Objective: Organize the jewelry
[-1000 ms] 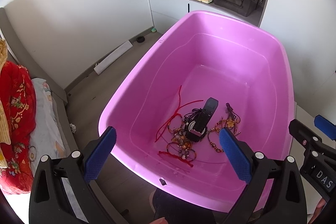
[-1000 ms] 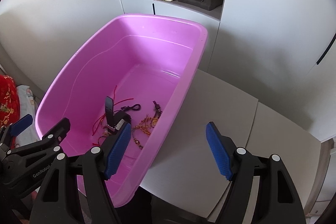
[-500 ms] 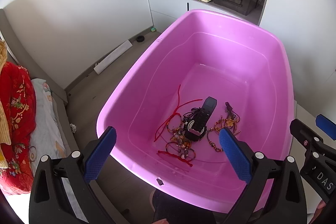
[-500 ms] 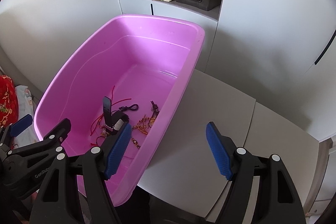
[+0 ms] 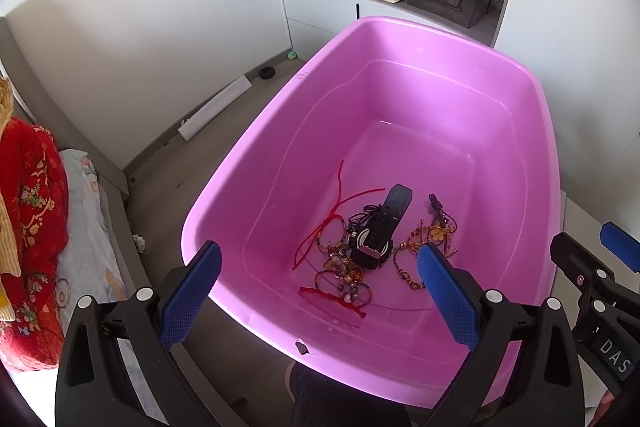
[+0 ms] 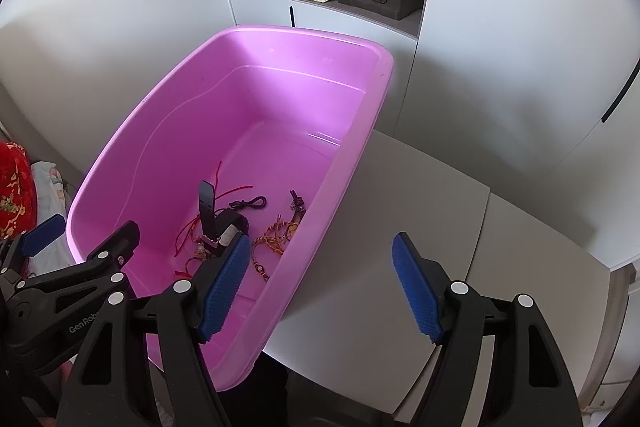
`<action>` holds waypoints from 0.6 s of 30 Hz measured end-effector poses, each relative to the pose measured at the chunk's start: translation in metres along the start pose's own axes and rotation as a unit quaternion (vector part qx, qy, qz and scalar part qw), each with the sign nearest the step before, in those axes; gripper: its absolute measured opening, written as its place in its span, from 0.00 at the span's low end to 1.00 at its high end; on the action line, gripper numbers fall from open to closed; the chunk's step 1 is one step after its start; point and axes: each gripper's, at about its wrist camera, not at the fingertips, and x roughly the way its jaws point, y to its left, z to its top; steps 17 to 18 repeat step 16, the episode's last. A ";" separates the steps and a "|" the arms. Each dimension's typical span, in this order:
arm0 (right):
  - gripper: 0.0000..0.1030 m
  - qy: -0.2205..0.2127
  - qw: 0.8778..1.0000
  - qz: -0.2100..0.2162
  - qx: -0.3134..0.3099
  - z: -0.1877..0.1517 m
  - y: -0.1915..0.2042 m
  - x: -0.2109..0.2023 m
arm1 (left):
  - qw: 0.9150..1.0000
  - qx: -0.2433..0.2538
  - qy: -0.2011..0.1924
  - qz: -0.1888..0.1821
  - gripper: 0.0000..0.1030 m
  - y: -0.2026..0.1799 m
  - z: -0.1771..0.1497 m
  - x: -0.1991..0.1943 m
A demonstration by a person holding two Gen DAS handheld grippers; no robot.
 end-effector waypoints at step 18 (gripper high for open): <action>0.68 -0.001 1.000 0.007 0.002 -0.001 0.002 0.000 | 1.000 -0.010 -0.007 0.005 0.94 0.003 0.001 -0.003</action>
